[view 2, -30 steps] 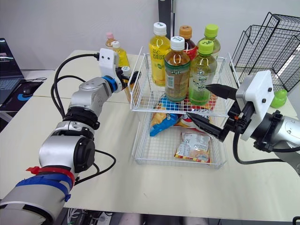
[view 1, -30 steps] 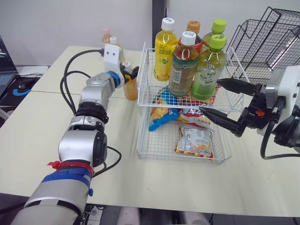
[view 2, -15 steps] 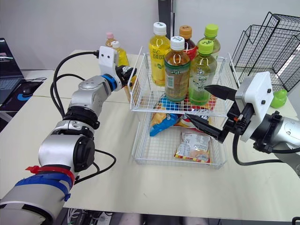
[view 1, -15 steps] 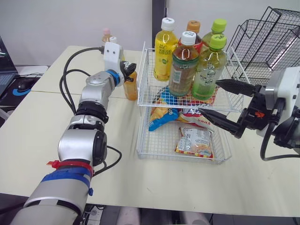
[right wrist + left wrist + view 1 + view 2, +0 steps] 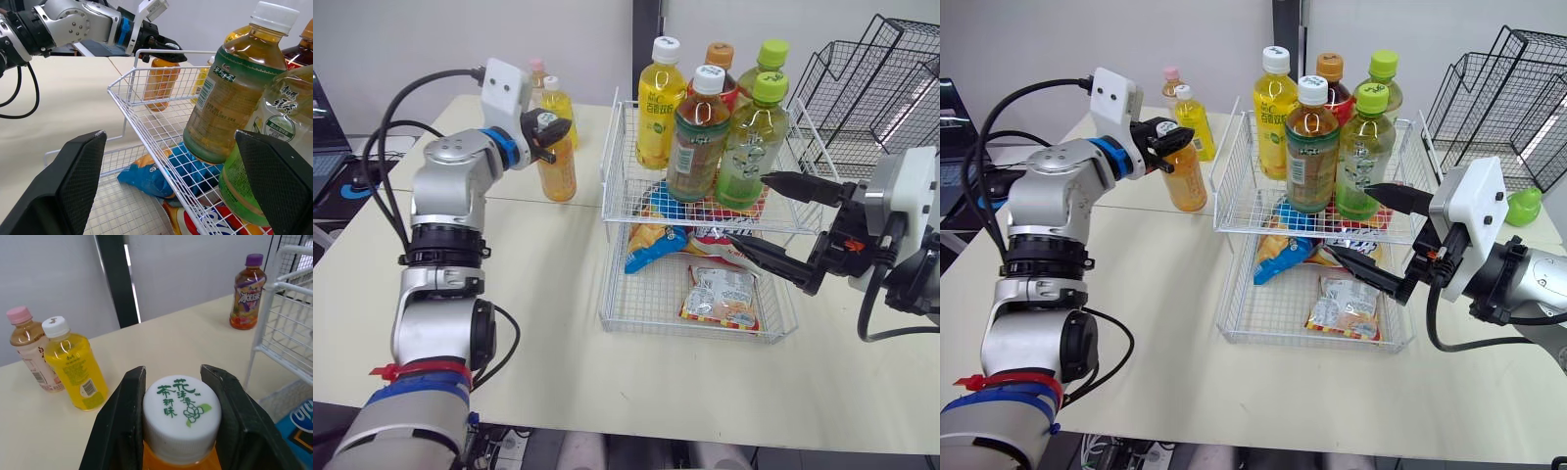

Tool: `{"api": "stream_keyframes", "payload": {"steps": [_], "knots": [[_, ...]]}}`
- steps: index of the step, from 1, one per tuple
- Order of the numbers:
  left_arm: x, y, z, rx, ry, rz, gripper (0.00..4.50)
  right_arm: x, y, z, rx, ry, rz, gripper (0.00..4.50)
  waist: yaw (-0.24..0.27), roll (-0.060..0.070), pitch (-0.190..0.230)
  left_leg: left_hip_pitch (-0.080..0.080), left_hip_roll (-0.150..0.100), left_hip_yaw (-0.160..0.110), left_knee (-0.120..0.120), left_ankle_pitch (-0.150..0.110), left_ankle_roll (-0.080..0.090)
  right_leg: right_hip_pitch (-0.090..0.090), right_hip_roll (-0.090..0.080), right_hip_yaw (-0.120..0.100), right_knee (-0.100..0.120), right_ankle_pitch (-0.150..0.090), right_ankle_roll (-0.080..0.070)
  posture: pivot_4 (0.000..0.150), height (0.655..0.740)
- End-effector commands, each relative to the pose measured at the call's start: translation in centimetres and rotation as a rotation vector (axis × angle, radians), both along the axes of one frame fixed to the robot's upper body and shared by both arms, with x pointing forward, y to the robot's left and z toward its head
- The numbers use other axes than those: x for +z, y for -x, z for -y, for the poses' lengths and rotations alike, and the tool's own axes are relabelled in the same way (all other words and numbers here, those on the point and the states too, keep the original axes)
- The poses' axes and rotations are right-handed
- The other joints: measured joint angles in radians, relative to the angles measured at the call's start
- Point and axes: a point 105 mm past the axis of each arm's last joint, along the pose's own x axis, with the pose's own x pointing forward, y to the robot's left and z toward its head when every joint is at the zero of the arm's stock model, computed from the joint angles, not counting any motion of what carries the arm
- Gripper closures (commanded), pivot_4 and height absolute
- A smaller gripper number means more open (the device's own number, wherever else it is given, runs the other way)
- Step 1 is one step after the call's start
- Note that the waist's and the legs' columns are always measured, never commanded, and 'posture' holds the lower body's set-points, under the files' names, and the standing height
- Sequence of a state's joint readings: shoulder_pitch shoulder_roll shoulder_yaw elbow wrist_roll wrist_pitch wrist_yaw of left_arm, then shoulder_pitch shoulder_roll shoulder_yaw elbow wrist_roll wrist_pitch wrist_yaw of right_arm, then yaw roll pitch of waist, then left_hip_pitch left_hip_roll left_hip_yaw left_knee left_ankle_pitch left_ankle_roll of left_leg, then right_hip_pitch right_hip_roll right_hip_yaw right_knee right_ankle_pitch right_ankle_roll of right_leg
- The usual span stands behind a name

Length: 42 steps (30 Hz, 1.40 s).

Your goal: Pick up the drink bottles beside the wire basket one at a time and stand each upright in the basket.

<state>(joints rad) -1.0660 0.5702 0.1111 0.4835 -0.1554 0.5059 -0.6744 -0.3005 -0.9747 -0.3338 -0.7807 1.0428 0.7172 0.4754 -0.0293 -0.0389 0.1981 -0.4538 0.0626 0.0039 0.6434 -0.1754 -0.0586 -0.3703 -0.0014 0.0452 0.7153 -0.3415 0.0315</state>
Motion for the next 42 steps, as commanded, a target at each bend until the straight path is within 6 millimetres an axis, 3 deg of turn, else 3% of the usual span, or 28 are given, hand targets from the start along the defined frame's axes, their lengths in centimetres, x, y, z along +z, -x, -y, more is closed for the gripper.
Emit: {"api": "stream_keyframes", "payload": {"steps": [1, 5, 9, 13, 18, 24, 30, 42], "knots": [[3.6, 2.1, 0.2, -0.048, -0.028, 0.098, 3.13, 0.9, 0.6, 0.2, 0.003, -0.002, 0.05, 0.0, 0.0, 0.0, 0.0, 0.0, 0.0, 0.0, 0.0, 0.0, 0.0, 0.0, 0.0, 0.0, 0.0, 0.0, 0.0, 0.15, 0.74], [4.7, 3.5, -0.7, -0.08, -0.041, 0.08, 3.13, 0.9, 0.7, 0.3, 0.003, -0.005, 0.044, 0.0, 0.0, 0.0, 0.0, 0.0, 0.0, 0.0, 0.0, 0.0, 0.0, 0.0, 0.0, 0.0, 0.0, 0.0, 0.0, 0.15, 0.74], [8.9, 6.3, -2.2, -0.204, 0.026, 0.052, 3.13, 1.6, 1.1, 1.3, 0.007, -0.007, 0.032, 0.0, 0.0, -0.001, 0.001, 0.0, 0.0, 0.0, 0.0, 0.0, 0.0, 0.0, 0.0, 0.0, 0.0, 0.0, 0.0, 0.15, 0.74], [12.8, 8.9, -2.1, -0.329, 0.065, 0.053, 3.13, 1.5, 1.2, 1.8, 0.006, 0.02, 0.015, 0.0, -0.001, -0.001, 0.001, -0.001, 0.0, 0.0, 0.0, 0.0, 0.0, -0.001, 0.001, -0.001, -0.001, 0.0, 0.0, 0.15, 0.74], [16.9, 11.6, -0.3, -0.485, 0.094, 0.047, 3.13, 0.2, 0.9, 1.9, 0.0, 0.07, -0.018, 0.0, 0.003, -0.001, 0.001, -0.001, 0.0, -0.001, 0.0, 0.0, 0.0, 0.0, 0.001, -0.001, -0.001, 0.0, 0.001, 0.15, 0.74], [20.1, 13.4, 4.2, -0.708, 0.104, 0.055, 3.13, -0.1, 0.6, 1.8, -0.004, 0.064, -0.011, 0.0, 0.002, -0.001, 0.001, -0.001, 0.0, -0.001, 0.001, 0.0, 0.001, 0.0, 0.001, -0.001, 0.0, -0.001, 0.002, 0.15, 0.74], [19.6, 12.7, 8.0, -0.82, 0.061, 0.001, 3.13, -0.1, 0.5, 2.0, -0.027, 0.059, 0.001, 0.0, -0.003, 0.0, 0.002, -0.002, 0.0, 0.0, -0.001, 0.0, 0.001, -0.002, 0.001, 0.0, 0.0, -0.001, 0.002, 0.15, 0.74], [14.2, 9.2, 11.9, -0.839, -0.087, -0.049, 3.13, 0.3, 0.8, 3.0, -0.091, 0.068, 0.019, 0.0, -0.003, 0.0, 0.002, -0.002, 0.0, 0.0, 0.0, 0.0, 0.0, -0.003, 0.001, 0.001, 0.0, 0.0, 0.0, 0.15, 0.74]]}}
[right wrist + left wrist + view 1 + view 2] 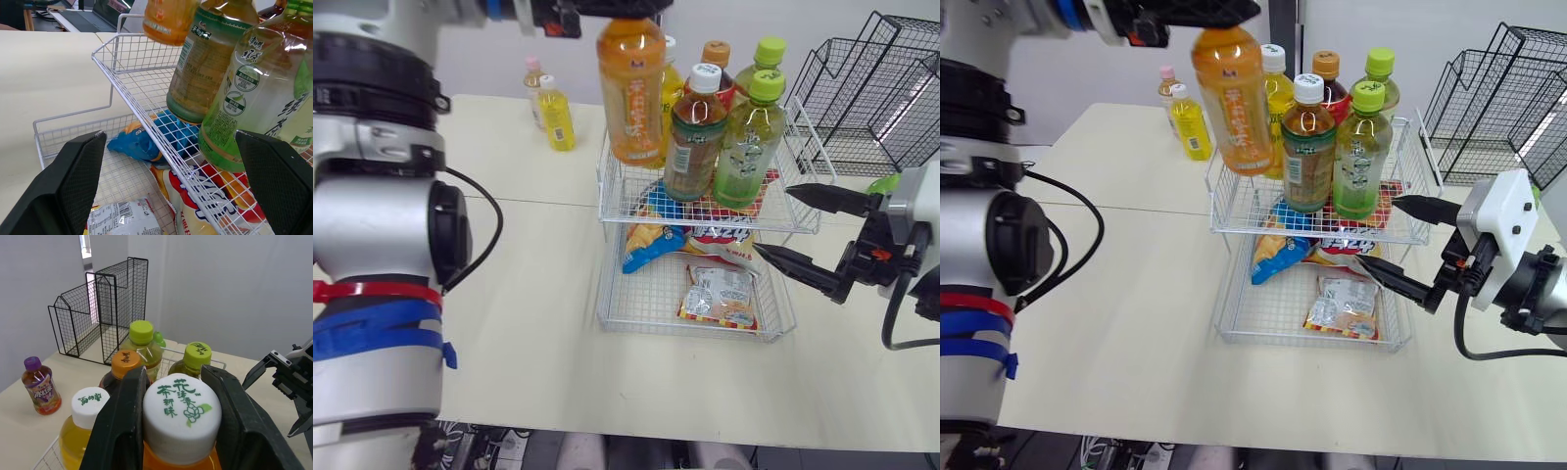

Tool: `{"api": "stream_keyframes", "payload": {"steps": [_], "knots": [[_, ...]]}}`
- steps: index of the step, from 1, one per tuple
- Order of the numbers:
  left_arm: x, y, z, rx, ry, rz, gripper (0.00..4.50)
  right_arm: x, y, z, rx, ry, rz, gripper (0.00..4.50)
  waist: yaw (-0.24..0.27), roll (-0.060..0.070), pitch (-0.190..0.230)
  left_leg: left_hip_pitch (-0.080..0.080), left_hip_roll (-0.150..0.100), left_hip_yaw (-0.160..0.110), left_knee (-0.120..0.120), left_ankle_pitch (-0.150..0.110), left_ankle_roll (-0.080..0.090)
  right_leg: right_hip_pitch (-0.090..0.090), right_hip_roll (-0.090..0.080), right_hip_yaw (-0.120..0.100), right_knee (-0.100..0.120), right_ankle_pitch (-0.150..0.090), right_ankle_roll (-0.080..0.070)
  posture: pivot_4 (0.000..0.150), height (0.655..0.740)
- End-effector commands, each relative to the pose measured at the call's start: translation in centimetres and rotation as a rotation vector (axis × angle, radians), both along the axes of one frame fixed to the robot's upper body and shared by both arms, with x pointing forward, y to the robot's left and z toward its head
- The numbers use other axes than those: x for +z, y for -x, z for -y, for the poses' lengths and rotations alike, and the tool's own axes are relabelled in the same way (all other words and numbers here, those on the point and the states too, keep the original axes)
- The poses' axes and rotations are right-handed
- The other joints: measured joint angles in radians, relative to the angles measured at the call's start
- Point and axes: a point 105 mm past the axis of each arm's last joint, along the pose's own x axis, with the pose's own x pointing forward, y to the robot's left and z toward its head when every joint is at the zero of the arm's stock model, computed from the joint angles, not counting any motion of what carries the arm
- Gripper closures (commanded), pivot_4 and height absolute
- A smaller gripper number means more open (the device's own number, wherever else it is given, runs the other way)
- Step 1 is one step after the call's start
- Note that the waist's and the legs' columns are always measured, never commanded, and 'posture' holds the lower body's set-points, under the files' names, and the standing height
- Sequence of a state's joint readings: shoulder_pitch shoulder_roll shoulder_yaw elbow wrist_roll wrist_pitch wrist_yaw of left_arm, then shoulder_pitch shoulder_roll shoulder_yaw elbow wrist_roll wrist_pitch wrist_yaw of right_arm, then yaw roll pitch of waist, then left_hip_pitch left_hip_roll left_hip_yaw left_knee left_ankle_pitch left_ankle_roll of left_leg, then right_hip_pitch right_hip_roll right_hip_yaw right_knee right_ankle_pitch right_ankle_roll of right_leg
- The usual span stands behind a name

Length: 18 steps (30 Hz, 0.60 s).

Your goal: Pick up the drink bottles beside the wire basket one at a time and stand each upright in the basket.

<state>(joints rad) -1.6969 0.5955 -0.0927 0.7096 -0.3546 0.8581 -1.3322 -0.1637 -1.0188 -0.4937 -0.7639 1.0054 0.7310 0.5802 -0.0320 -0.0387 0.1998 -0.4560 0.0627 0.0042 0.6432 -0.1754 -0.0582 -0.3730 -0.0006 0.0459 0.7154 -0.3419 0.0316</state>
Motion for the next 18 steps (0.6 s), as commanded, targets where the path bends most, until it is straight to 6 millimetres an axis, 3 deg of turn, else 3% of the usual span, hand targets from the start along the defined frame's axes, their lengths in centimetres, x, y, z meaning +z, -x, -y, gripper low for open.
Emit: {"api": "stream_keyframes", "payload": {"steps": [1, 8, 16, 18], "knots": [[0.6, 0.4, 0.6, -0.012, -0.009, 0.081, 3.13, 0.8, 0.5, 0.1, -0.013, 0.009, 0.045, 0.0, 0.0, 0.0, 0.0, 0.0, 0.0, 0.0, 0.0, 0.0, 0.0, 0.0, 0.0, 0.0, 0.0, 0.0, 0.0, 0.15, 0.74], [-1.2, -0.4, 1.6, -0.014, -0.014, 0.05, 3.13, 1.1, 0.8, 0.4, -0.031, 0.008, 0.051, 0.0, 0.0, 0.0, 0.0, 0.0, 0.0, 0.0, 0.0, 0.0, 0.0, 0.0, 0.0, 0.0, 0.0, 0.0, 0.0, 0.15, 0.74], [-1.9, -0.6, 1.5, -0.023, -0.034, 0.051, 3.13, 1.2, 1.0, 0.4, -0.031, 0.009, 0.049, 0.0, 0.001, 0.0, 0.0, 0.0, 0.0, -0.001, 0.001, 0.0, 0.0, 0.0, 0.0, 0.0, 0.0, 0.0, 0.0, 0.15, 0.74], [-2.0, -0.6, 1.4, -0.027, -0.049, 0.064, 2.4, 1.2, 1.0, 0.4, -0.03, 0.009, 0.049, 0.0, 0.001, 0.0, 0.0, 0.0, 0.0, 0.0, 0.001, 0.0, 0.0, 0.0, 0.0, 0.0, 0.0, 0.0, 0.0, 0.15, 0.74]]}}
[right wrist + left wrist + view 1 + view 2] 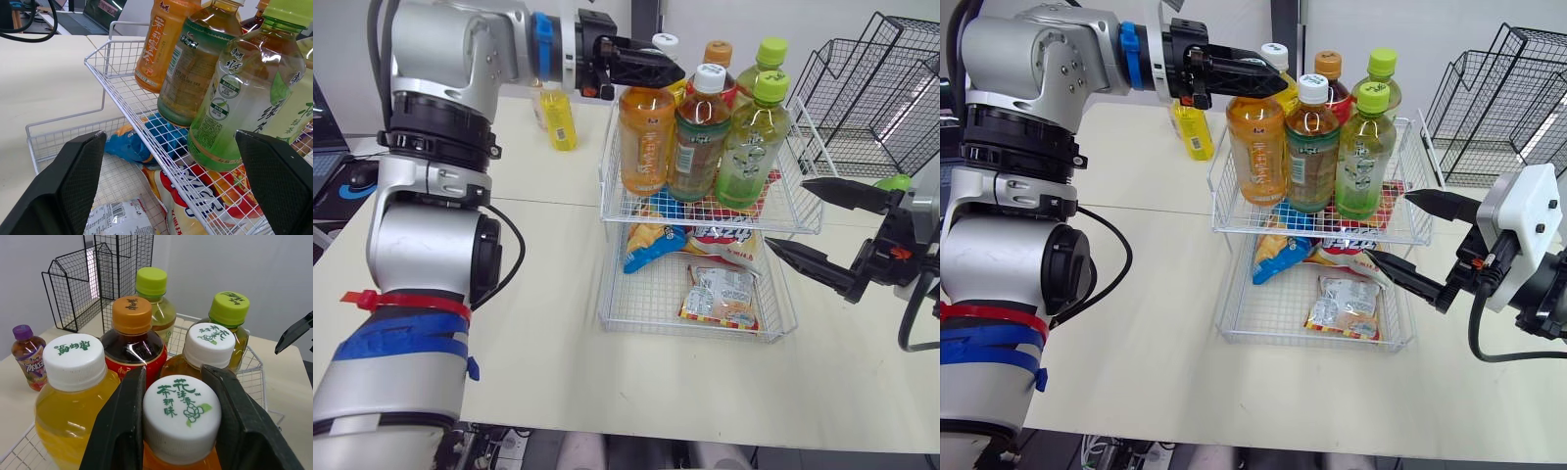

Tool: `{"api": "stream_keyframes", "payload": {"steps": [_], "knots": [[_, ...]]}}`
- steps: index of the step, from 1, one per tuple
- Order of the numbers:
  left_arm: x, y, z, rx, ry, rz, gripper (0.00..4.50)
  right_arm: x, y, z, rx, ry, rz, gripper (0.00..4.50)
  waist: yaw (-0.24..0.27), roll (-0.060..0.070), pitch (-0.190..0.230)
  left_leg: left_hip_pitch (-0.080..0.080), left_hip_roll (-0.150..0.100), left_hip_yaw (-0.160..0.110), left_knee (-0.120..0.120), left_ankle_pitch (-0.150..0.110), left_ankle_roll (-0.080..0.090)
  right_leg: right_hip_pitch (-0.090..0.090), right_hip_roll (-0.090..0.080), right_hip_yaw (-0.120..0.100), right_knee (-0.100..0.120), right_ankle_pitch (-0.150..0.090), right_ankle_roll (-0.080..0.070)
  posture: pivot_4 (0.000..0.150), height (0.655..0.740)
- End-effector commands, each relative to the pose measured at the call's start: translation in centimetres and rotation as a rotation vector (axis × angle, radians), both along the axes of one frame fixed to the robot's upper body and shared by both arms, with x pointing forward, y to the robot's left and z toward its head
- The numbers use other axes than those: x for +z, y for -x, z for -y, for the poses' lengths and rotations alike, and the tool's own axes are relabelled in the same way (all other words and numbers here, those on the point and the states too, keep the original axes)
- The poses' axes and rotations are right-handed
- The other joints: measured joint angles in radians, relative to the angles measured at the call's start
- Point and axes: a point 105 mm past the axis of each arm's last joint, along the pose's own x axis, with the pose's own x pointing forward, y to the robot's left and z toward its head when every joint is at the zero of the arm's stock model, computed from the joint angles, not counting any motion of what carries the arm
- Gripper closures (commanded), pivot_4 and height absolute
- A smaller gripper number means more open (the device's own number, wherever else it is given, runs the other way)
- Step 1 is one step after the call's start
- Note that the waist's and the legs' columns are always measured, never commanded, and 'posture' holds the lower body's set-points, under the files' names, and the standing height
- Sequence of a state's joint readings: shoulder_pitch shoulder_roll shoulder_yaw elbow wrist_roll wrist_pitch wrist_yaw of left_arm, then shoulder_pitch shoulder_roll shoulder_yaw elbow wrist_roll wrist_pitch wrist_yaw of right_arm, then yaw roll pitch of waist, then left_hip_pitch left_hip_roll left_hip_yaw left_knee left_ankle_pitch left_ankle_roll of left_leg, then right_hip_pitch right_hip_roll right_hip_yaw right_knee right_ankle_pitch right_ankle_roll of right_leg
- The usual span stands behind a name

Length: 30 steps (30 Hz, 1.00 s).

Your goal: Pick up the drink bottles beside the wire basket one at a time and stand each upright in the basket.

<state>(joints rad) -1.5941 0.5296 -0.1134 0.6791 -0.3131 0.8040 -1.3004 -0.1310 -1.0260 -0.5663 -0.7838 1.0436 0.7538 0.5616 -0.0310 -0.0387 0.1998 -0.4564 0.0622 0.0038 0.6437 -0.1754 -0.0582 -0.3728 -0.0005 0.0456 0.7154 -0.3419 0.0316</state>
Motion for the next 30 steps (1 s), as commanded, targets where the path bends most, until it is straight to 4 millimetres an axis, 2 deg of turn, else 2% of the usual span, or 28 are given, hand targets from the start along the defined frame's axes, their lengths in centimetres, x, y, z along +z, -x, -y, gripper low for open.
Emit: {"api": "stream_keyframes", "payload": {"steps": [1, 8, 12, 15, 20, 24, 27, 28, 30], "knots": [[1.8, 1.2, 0.0, -0.044, 0.005, 0.101, 2.21, 0.8, 0.5, -0.1, 0.001, 0.018, 0.041, 0.0, 0.0, 0.0, 0.0, 0.0, 0.0, 0.0, 0.0, 0.0, 0.0, 0.0, 0.0, 0.0, 0.0, 0.0, 0.0, 0.15, 0.74], [2.9, 2.5, -0.1, -0.086, 0.01, 0.136, 0.04, 0.8, 0.4, -0.1, 0.002, 0.02, 0.044, 0.0, 0.0, 0.0, 0.0, 0.0, 0.0, 0.0, 0.0, 0.0, 0.0, 0.001, 0.0, 0.0, 0.0, 0.0, 0.0, 0.15, 0.74], [3.9, 3.5, -1.5, -0.097, 0.039, 0.151, 0.04, 0.8, 0.4, -0.1, 0.002, 0.024, 0.045, 0.0, -0.003, 0.0, 0.0, 0.001, 0.0, 0.0, 0.0, 0.0, 0.0, 0.0, 0.0, 0.0, 0.0, 0.0, 0.0, 0.15, 0.74], [4.0, 3.8, -3.3, -0.064, 0.042, 0.186, 0.04, 0.8, 0.4, -0.1, 0.003, 0.026, 0.047, 0.0, -0.004, 0.001, 0.0, 0.001, 0.001, 0.0, 0.0, 0.0, 0.0, 0.0, 0.0, 0.0, 0.0, 0.0, 0.0, 0.15, 0.74], [3.3, 3.3, -7.4, 0.091, 0.043, 0.259, 0.04, 1.5, 0.1, 0.2, -0.011, 0.016, 0.081, 0.0, -0.003, 0.001, -0.001, 0.004, 0.001, 0.0, 0.0, 0.0, 0.0, 0.003, 0.0, 0.0, 0.001, 0.0, 0.0, 0.15, 0.74], [2.7, 2.4, -10.8, 0.274, 0.055, 0.313, 0.04, 2.4, -0.7, 1.2, -0.065, 0.014, 0.127, 0.0, -0.001, 0.001, -0.001, 0.004, 0.001, 0.0, 0.001, 0.0, 0.0, 0.003, 0.0, 0.0, 0.001, 0.0, 0.0, 0.15, 0.74], [0.6, 1.4, -14.1, 0.443, 0.02, 0.361, 0.04, 6.8, 0.0, 3.6, -0.128, 0.045, 0.193, 0.0, 0.0, 0.004, 0.0, 0.003, 0.0, 0.001, 0.001, 0.0, 0.0, 0.003, -0.002, 0.001, 0.002, 0.0, 0.0, 0.15, 0.74], [-0.2, 1.2, -15.0, 0.478, 0.019, 0.371, 0.04, 7.5, 0.1, 4.3, -0.153, 0.05, 0.203, 0.0, 0.001, 0.006, -0.001, 0.004, 0.0, 0.001, 0.001, 0.0, 0.0, 0.003, -0.002, 0.001, 0.002, 0.0, 0.0, 0.15, 0.74], [-2.4, 0.4, -16.9, 0.577, 0.003, 0.343, 0.04, 7.7, -0.2, 5.8, -0.197, 0.056, 0.187, 0.0, 0.002, 0.003, -0.003, 0.005, 0.001, 0.001, 0.0, 0.0, 0.0, 0.004, -0.002, 0.0, 0.001, 0.0, 0.0, 0.15, 0.74]]}}
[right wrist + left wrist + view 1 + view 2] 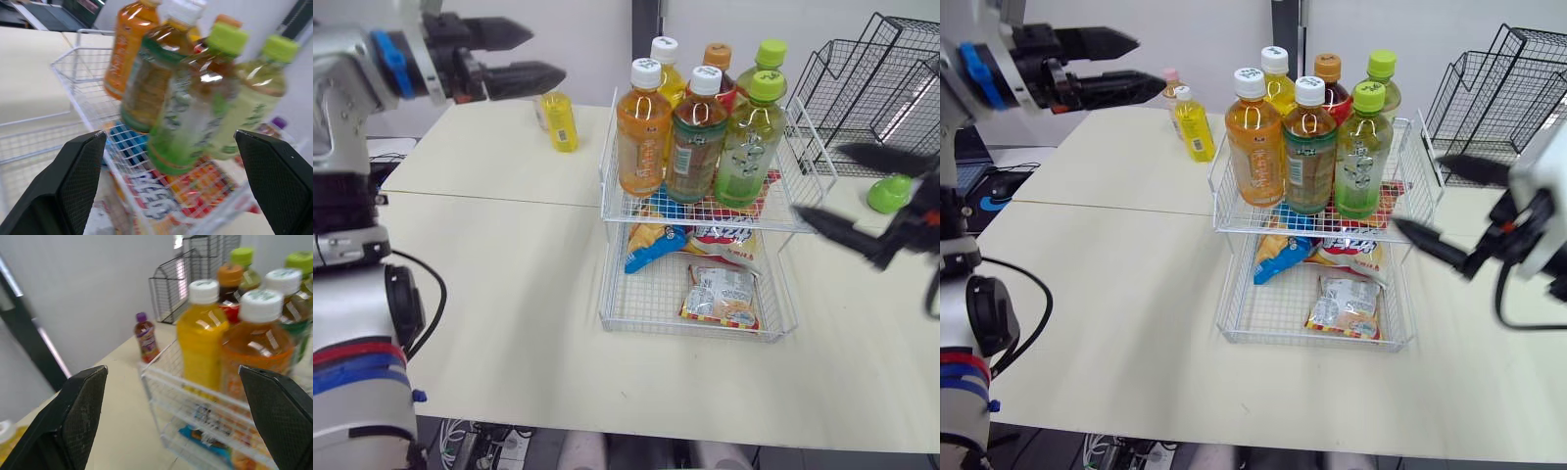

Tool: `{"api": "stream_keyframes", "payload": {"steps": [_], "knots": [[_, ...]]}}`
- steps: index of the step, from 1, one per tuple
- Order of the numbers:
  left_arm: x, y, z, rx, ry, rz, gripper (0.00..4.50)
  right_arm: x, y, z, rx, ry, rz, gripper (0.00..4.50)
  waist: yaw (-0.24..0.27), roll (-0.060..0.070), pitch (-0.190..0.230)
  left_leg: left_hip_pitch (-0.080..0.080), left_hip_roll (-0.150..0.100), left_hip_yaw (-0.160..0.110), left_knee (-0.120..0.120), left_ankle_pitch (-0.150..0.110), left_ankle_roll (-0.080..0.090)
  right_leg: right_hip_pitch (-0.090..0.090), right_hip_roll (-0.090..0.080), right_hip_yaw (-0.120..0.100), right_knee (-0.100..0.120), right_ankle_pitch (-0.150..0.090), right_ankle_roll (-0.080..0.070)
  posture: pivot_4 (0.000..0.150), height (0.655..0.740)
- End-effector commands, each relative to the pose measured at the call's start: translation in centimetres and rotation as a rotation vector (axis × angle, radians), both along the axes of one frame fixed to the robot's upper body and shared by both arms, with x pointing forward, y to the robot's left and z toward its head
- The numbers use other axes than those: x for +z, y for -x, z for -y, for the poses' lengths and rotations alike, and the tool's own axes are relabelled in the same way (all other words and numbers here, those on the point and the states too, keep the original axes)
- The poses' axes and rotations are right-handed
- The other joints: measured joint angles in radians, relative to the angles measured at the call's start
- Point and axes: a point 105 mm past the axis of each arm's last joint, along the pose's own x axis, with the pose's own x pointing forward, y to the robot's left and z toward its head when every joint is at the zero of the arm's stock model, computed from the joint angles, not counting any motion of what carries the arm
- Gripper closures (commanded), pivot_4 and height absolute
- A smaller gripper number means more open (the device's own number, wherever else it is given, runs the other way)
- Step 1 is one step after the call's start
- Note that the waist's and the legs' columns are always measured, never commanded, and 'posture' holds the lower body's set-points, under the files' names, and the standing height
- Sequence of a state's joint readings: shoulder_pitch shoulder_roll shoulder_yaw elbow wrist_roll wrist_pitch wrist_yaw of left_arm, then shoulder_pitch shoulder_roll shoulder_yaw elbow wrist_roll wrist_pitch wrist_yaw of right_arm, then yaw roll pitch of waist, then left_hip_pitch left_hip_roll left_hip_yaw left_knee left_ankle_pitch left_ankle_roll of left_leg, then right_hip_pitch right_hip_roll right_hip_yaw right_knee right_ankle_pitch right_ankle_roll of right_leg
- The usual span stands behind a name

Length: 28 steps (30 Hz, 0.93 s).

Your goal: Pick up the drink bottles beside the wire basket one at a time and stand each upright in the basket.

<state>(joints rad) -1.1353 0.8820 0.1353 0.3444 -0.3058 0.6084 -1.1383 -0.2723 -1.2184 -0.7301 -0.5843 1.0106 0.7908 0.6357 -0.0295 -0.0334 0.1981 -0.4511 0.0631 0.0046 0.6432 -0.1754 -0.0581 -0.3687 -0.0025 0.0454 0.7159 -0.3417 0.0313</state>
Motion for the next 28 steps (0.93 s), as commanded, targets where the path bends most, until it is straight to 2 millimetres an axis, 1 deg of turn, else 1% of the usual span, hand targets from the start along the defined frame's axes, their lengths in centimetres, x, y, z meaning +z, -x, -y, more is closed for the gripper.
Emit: {"api": "stream_keyframes", "payload": {"steps": [1, 4, 5, 7, 9, 11, 13, 15, 17, 20, 25, 28], "knots": [[-1.0, -0.2, -2.4, 0.133, 0.006, 0.053, 0.04, 0.8, 0.2, 2.1, -0.051, -0.016, 0.009, 0.0, 0.001, -0.003, -0.002, 0.0, 0.001, -0.001, 0.0, 0.0, 0.0, 0.0, 0.001, -0.001, -0.001, 0.0, 0.0, 0.15, 0.74], [-4.6, -0.6, -4.6, 0.252, 0.024, 0.041, 0.04, -0.2, -0.2, 4.3, -0.118, -0.057, -0.029, 0.0, 0.0, -0.004, -0.002, 0.0, 0.001, -0.001, 0.001, 0.0, 0.0, 0.0, 0.001, 0.0, 0.001, 0.0, 0.0, 0.15, 0.74], [-5.4, -0.7, -5.1, 0.29, 0.036, 0.041, 0.04, -0.6, -0.4, 4.8, -0.137, -0.062, -0.035, 0.0, 0.001, -0.004, -0.002, -0.001, 0.001, 0.0, 0.002, 0.0, 0.0, 0.0, 0.0, 0.0, 0.001, 0.0, 0.0, 0.15, 0.74], [-7.3, -1.0, -6.2, 0.362, 0.058, 0.031, 0.04, -2.0, -1.1, 6.0, -0.204, -0.051, -0.028, 0.0, 0.002, -0.004, -0.002, -0.001, 0.0, 0.0, 0.002, 0.0, 0.0, 0.0, 0.0, 0.0, 0.001, 0.0, 0.0, 0.15, 0.74], [-8.9, -1.3, -7.2, 0.427, 0.094, 0.023, 0.04, -3.9, -1.8, 6.9, -0.265, -0.031, -0.028, 0.0, 0.004, -0.004, -0.002, -0.001, 0.0, -0.001, 0.002, 0.0, 0.0, 0.0, 0.0, 0.0, 0.001, 0.0, 0.0, 0.15, 0.74], [-10.4, -1.5, -8.0, 0.487, 0.124, 0.029, 0.04, -6.5, -2.7, 7.7, -0.325, -0.016, -0.029, 0.0, 0.004, -0.005, -0.003, 0.0, 0.0, -0.001, 0.002, 0.0, 0.0, 0.001, 0.0, -0.001, 0.001, 0.0, 0.0, 0.15, 0.74], [-12.3, -1.4, -8.5, 0.529, 0.109, 0.02, 0.04, -8.8, -3.4, 8.3, -0.38, 0.004, -0.017, 0.0, 0.002, -0.005, -0.003, 0.0, 0.0, 0.0, 0.002, 0.0, 0.0, 0.0, 0.0, 0.0, 0.001, 0.0, 0.0, 0.15, 0.74], [-14.1, -1.1, -8.7, 0.556, 0.087, 0.005, 0.04, -10.6, -4.0, 9.0, -0.436, 0.019, 0.007, 0.0, -0.001, -0.004, -0.003, 0.0, 0.0, 0.0, 0.001, 0.0, 0.0, 0.0, 0.0, 0.001, 0.001, 0.0, 0.0, 0.15, 0.74], [-15.2, -0.8, -9.2, 0.597, 0.089, 0.004, 0.04, -12.0, -4.4, 9.3, -0.451, 0.024, 0.02, 0.0, -0.002, -0.004, -0.003, 0.0, 0.0, 0.001, 0.001, 0.0, 0.0, 0.0, 0.0, 0.001, 0.001, 0.0, 0.0, 0.15, 0.74], [-17.0, 0.1, -10.5, 0.69, 0.113, -0.005, 0.04, -13.8, -5.3, 10.0, -0.479, -0.036, 0.012, 0.0, -0.003, -0.004, -0.003, 0.001, 0.0, 0.0, 0.001, 0.0, 0.0, 0.0, 0.0, 0.001, 0.002, 0.0, 0.0, 0.15, 0.74], [-19.4, 1.9, -11.9, 0.784, 0.128, -0.043, 0.04, -15.4, -6.6, 10.8, -0.515, -0.049, 0.019, 0.0, -0.002, -0.004, -0.003, 0.001, 0.0, 0.001, 0.0, 0.0, 0.0, 0.0, 0.0, 0.001, 0.001, 0.0, 0.0, 0.15, 0.74], [-19.6, 2.3, -12.0, 0.79, 0.147, -0.026, 0.04, -15.8, -7.2, 10.8, -0.513, -0.054, 0.019, 0.0, -0.001, -0.003, -0.003, 0.002, 0.0, 0.001, 0.0, 0.0, 0.0, 0.001, 0.0, 0.001, 0.002, 0.0, 0.0, 0.15, 0.74]]}}
